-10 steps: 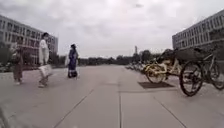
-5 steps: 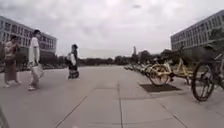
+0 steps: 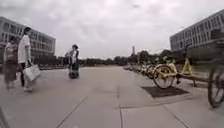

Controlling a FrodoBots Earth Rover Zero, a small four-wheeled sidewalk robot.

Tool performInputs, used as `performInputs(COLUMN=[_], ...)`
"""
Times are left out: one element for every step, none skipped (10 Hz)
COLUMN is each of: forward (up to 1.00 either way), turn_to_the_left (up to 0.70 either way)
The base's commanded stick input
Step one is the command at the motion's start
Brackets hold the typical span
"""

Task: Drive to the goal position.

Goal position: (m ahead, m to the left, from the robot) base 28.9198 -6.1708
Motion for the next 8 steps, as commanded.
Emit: performInputs(forward=[0.7, 0.7, 0.7, 0.7, 0.7, 0.7, 0.7, 0.7], turn_to_the_left=[0.0, -0.06, -0.13, -0.12, -0.04, -0.06, -0.13, -0.06])
